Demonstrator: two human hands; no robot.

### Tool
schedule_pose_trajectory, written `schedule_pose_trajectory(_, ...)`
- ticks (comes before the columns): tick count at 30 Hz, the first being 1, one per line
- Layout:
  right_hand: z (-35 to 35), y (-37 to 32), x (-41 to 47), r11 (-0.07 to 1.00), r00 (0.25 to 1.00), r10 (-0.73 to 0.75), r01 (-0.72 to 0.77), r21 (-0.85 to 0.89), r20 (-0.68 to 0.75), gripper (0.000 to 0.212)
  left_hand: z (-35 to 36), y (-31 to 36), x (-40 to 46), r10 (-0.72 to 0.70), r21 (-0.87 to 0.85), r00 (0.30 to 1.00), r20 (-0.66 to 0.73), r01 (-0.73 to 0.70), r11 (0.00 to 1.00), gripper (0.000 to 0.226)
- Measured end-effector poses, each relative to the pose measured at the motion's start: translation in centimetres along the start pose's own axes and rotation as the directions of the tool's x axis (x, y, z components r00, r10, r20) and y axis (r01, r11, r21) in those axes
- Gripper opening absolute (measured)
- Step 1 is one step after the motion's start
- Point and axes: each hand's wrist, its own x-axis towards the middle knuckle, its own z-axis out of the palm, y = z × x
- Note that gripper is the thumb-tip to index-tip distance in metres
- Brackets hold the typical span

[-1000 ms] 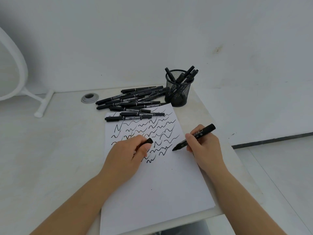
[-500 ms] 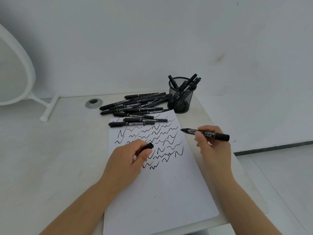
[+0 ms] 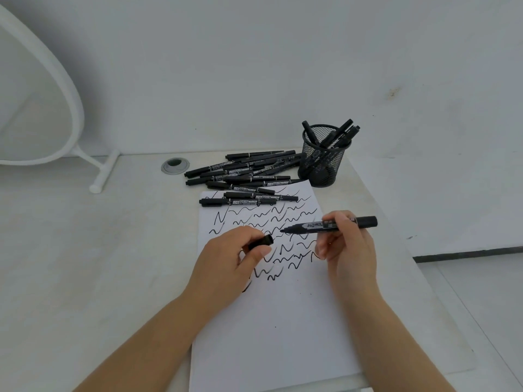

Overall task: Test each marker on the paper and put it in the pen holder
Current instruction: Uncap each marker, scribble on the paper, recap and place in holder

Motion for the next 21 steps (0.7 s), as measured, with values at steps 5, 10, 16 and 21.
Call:
schedule_pose_trajectory(5,0.03,0.23,-0.15,0.999,0.999,0.016,-0.013,-0.049,0.050,0.015,-0.06,0.14,0.01,0.019,0.007,1.000,0.007,-0.019,1.000,0.003)
schedule_pose_trajectory(10,0.31,0.35,-0.51,0.990,0.994,-0.022,0.036,-0.136,0.102,0.015,0.00,0.30,-0.06,0.030,0.024,0.999,0.025,-0.030,0.999,0.006)
schedule_pose_trajectory(16,0.39,0.22,-0.65,0.983,0.989,-0.015,0.041,-0.181,0.146,0.019,-0.04,0.38,-0.06,0.033,0.037,0.999,0.017,-0.034,0.999,0.001)
schedule_pose_trajectory(21,0.58,0.16,-0.80,0.970,0.984,-0.012,0.055,-0.238,0.177,0.020,0.01,0.58,-0.09,0.048,0.050,0.998,0.029,-0.049,0.998,0.002)
